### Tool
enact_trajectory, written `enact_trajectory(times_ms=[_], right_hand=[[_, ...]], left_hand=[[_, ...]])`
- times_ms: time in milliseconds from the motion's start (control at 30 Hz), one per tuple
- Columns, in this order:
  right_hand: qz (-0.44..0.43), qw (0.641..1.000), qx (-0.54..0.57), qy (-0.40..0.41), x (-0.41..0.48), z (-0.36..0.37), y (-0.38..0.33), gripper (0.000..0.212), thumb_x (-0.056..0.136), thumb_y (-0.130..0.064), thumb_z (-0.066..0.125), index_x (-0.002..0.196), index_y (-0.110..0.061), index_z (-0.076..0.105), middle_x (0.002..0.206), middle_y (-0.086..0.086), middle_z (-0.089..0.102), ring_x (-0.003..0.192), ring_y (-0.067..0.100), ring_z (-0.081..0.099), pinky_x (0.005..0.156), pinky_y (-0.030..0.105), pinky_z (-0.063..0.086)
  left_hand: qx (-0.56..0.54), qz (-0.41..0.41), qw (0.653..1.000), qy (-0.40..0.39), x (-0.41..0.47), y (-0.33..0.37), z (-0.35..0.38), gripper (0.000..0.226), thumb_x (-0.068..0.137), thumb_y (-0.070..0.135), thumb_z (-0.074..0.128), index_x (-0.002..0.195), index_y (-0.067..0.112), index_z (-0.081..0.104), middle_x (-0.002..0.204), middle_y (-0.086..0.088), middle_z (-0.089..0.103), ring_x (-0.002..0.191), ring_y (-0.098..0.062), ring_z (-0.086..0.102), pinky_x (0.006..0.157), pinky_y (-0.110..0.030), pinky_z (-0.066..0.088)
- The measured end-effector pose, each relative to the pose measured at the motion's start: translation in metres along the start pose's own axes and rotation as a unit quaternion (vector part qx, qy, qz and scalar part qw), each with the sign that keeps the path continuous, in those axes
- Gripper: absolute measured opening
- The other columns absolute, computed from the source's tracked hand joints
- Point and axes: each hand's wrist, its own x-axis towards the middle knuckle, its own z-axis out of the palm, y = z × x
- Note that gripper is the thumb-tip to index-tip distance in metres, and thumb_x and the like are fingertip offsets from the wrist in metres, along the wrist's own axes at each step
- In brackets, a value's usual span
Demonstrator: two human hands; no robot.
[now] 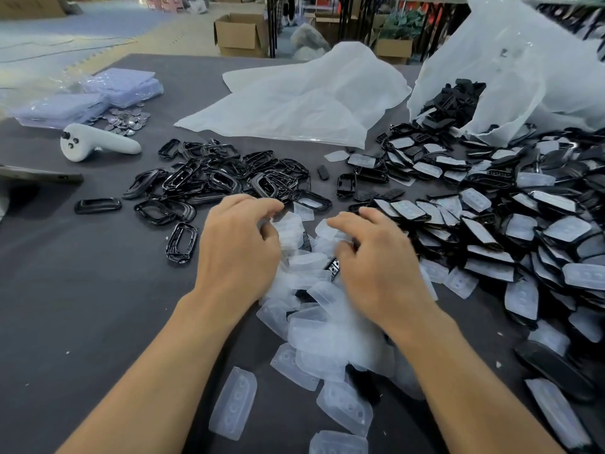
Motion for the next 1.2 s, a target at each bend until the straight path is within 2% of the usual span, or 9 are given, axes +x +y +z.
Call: enact_trajectory(times_ms=[100, 200, 367, 467, 567, 767, 933, 1033, 1200], right_hand=[[-0.032, 0.998, -0.03, -0.054, -0.003, 0.011, -0.001, 0.047, 0.104, -0.023, 0.047, 0.151, -0.023, 0.048, 0.157, -0.002, 0.046, 0.145, 0.009, 0.017, 0.123, 0.032, 0.011], [-0.047, 0.993, -0.067, -0.089, -0.001, 0.014, 0.002, 0.044, 0.106, -0.027, 0.043, 0.149, -0.022, 0.05, 0.157, -0.003, 0.047, 0.149, 0.013, 0.023, 0.125, 0.032, 0.003], [-0.051, 0.998, 0.002, -0.033, -0.005, 0.009, -0.002, 0.037, 0.098, -0.013, 0.055, 0.131, -0.024, 0.067, 0.136, -0.003, 0.061, 0.133, 0.015, 0.043, 0.112, 0.018, 0.025], [-0.047, 0.998, 0.025, -0.045, -0.008, 0.004, -0.006, 0.031, 0.095, -0.011, 0.058, 0.118, -0.023, 0.075, 0.122, -0.005, 0.064, 0.124, 0.007, 0.046, 0.097, -0.002, 0.022], [-0.064, 0.994, 0.017, -0.084, -0.011, 0.004, -0.014, 0.033, 0.097, -0.015, 0.057, 0.125, -0.023, 0.072, 0.127, -0.007, 0.064, 0.131, 0.008, 0.043, 0.106, 0.008, 0.025], [-0.079, 0.993, 0.044, -0.081, -0.023, 0.004, -0.026, 0.014, 0.093, -0.017, 0.066, 0.096, -0.023, 0.079, 0.11, -0.004, 0.072, 0.118, 0.008, 0.053, 0.101, 0.014, 0.04], [-0.091, 0.99, -0.02, -0.104, -0.026, 0.002, -0.028, 0.011, 0.083, -0.031, 0.079, 0.076, -0.023, 0.076, 0.133, -0.011, 0.067, 0.133, 0.006, 0.04, 0.104, 0.009, 0.019], [-0.078, 0.991, -0.028, -0.105, -0.025, -0.001, -0.027, 0.011, 0.082, -0.031, 0.079, 0.079, -0.028, 0.069, 0.111, -0.007, 0.07, 0.111, 0.006, 0.047, 0.091, 0.014, 0.028], [-0.045, 0.983, -0.023, -0.174, -0.022, -0.009, -0.024, 0.017, 0.085, -0.028, 0.069, 0.098, -0.039, 0.067, 0.1, -0.014, 0.059, 0.093, 0.009, 0.055, 0.072, 0.014, 0.034]], left_hand=[[0.004, -0.005, 1.0, 0.009, 0.014, -0.01, 0.007, 0.034, 0.085, 0.002, 0.065, 0.111, 0.019, 0.079, 0.105, 0.008, 0.073, 0.115, -0.008, 0.053, 0.101, -0.017, 0.032], [0.032, 0.001, 0.999, -0.009, 0.026, -0.019, 0.014, 0.038, 0.087, 0.003, 0.061, 0.12, 0.017, 0.075, 0.126, 0.001, 0.072, 0.128, -0.015, 0.05, 0.114, -0.022, 0.03], [0.096, 0.022, 0.986, -0.132, 0.053, -0.028, 0.024, 0.056, 0.095, 0.009, 0.056, 0.149, 0.021, 0.054, 0.16, -0.003, 0.045, 0.149, -0.026, 0.037, 0.124, -0.04, 0.026], [0.132, 0.043, 0.984, -0.111, 0.053, -0.029, 0.026, 0.04, 0.095, 0.016, 0.06, 0.133, 0.025, 0.068, 0.131, -0.001, 0.071, 0.115, -0.027, 0.066, 0.105, -0.04, 0.038], [0.114, 0.032, 0.993, -0.012, 0.044, -0.026, 0.02, 0.023, 0.095, 0.021, 0.068, 0.113, 0.027, 0.079, 0.089, -0.005, 0.08, 0.081, -0.031, 0.07, 0.093, -0.038, 0.042], [-0.034, -0.065, 0.988, 0.133, 0.034, -0.017, -0.003, 0.021, 0.099, 0.031, 0.057, 0.11, 0.035, 0.075, 0.076, 0.016, 0.071, 0.073, -0.018, 0.065, 0.07, -0.03, 0.042], [-0.233, -0.143, 0.958, 0.092, 0.005, -0.004, -0.019, 0.015, 0.09, 0.027, 0.066, 0.095, 0.041, 0.065, 0.063, 0.001, 0.065, 0.052, -0.02, 0.065, 0.05, -0.035, 0.058], [-0.246, -0.174, 0.952, 0.046, -0.009, -0.001, -0.022, 0.02, 0.087, 0.023, 0.072, 0.087, 0.038, 0.06, 0.055, 0.007, 0.059, 0.041, -0.018, 0.062, 0.04, -0.018, 0.044], [-0.269, -0.191, 0.944, -0.028, -0.009, 0.003, -0.015, 0.02, 0.085, 0.02, 0.074, 0.085, 0.037, 0.062, 0.062, -0.01, 0.065, 0.041, -0.017, 0.053, 0.042, -0.028, 0.044]])
